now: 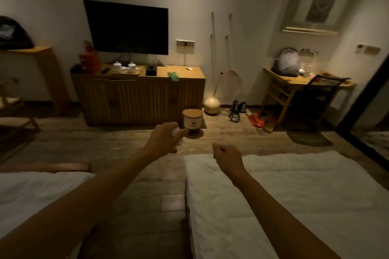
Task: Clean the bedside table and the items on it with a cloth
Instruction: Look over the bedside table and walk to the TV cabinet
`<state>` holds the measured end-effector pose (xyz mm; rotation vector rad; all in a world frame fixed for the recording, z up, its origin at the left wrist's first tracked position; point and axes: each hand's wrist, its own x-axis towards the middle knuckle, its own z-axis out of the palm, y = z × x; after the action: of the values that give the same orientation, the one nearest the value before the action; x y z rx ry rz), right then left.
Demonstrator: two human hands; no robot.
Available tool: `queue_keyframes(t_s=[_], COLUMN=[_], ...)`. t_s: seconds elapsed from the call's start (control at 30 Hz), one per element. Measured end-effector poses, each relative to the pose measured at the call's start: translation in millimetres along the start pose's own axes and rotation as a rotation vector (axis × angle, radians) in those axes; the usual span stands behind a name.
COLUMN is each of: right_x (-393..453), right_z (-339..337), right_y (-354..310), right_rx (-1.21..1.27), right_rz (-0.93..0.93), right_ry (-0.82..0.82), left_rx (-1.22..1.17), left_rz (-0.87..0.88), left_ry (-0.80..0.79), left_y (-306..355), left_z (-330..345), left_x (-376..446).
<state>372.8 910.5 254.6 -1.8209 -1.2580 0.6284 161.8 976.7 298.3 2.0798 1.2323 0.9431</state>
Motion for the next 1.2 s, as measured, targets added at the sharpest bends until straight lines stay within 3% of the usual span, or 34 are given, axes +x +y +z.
queue_keyframes(t_s=[0.23, 0.53, 0.8, 1.07, 1.2], right_x=[130, 255, 383, 592, 680], right_z=[76, 138, 184, 247, 261], right_y=[-51, -78, -53, -31, -23], right_rx=[0.066, -0.002, 0.201, 0.487, 0.518], right_rz=[0.023, 0.022, 0.301, 0.578, 0.661], right_ry=[-0.087, -0.138, -0.117, -0.112, -0.140], left_rx=[0.067, 0.121, 0.088, 0.058, 0.044], left_rz=[-0.111, -0.179, -0.230, -0.307, -0.347], left_ry=[0.092, 0.032, -0.082, -0.139, -0.141], left_y=[-86, -166, -243, -338, -366], left_z=[-38, -65, -37, -2, 15], left_x=[114, 236, 346, 529, 617])
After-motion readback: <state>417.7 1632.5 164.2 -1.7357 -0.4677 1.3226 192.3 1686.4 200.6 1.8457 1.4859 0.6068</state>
